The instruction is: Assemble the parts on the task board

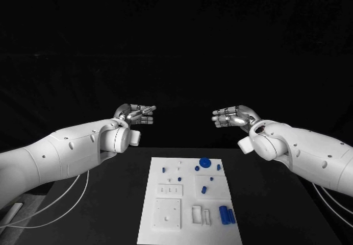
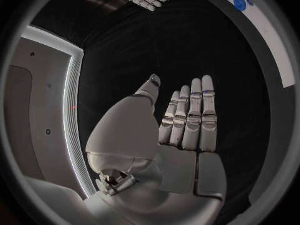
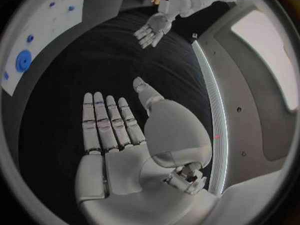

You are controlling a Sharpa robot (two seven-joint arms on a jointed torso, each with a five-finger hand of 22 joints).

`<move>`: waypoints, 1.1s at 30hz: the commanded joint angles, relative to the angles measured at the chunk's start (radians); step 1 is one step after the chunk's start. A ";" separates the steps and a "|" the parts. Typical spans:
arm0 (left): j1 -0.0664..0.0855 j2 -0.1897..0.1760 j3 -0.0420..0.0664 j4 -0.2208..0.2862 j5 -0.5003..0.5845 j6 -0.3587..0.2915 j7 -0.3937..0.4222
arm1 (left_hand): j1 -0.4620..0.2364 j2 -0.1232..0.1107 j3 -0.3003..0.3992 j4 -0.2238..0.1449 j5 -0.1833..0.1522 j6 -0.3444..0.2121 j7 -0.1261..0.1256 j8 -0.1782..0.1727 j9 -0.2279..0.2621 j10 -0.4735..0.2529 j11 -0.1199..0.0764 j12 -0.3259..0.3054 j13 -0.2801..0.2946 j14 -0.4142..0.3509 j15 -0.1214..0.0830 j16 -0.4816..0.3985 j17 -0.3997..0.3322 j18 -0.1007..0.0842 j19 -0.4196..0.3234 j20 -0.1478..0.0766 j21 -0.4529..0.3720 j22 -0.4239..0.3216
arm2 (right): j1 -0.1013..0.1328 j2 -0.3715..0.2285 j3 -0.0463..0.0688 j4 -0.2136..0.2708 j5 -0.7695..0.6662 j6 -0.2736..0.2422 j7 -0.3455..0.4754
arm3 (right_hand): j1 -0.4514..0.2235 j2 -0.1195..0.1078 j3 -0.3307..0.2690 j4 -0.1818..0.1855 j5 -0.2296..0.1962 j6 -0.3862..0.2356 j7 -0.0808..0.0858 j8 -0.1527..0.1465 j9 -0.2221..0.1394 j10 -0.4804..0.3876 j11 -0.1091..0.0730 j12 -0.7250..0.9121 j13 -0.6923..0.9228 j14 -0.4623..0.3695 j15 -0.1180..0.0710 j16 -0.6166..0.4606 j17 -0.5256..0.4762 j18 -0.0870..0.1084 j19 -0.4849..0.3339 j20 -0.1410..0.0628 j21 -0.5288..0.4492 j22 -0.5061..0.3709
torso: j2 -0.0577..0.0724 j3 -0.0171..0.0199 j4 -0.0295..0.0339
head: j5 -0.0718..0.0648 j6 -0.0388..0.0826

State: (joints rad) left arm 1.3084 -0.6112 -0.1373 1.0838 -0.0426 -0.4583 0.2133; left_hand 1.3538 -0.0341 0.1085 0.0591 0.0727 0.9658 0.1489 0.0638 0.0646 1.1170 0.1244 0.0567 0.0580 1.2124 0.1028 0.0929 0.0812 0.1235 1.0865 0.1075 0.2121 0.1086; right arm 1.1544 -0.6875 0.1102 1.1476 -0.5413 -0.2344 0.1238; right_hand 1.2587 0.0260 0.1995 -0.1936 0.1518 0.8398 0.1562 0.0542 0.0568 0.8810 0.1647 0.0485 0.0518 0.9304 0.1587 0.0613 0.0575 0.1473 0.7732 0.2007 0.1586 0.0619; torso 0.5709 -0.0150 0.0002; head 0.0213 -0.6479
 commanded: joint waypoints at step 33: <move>-0.014 -0.155 -0.001 0.320 -0.070 0.193 0.087 | 0.000 0.020 -0.033 -0.056 -0.002 0.027 0.000 -0.001 0.001 0.025 -0.009 0.002 0.001 0.088 -0.039 0.062 0.042 -0.046 -0.012 -0.060 0.163 0.084 | -0.152 0.074 0.002 0.026 -1.212 -0.173 -0.286 | -0.005 -0.201 0.334 -0.014 -0.102 0.271 -0.038 0.008 0.009 0.286 -0.084 0.009 0.008 0.523 -0.181 0.721 0.565 0.010 0.617 -0.245 0.476 0.398 | 0.166 -0.0137 0.0490 | -0.046 0.028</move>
State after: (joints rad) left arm 1.2937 -0.7664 -0.1396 1.3972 -0.1057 -0.2930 0.2820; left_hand 1.3606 -0.0130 0.0793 0.0066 0.0727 0.9897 0.1481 0.0638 0.0644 1.1434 0.1163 0.0567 0.0577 1.3025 0.0625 0.1514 0.1227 0.0777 1.0791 0.0463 0.3714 0.1919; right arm 1.0031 -0.6168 0.1118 1.1778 -1.6717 -0.3671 -0.1062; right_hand 1.2564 -0.1653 0.5350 -0.2115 0.0542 1.1167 0.1164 0.0579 0.0649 1.1708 0.0803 0.0524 0.0579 1.4589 -0.0212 0.7775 0.6213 0.1472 1.3914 -0.0426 0.6350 0.4590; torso 0.7207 -0.0269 0.0450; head -0.0183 -0.6239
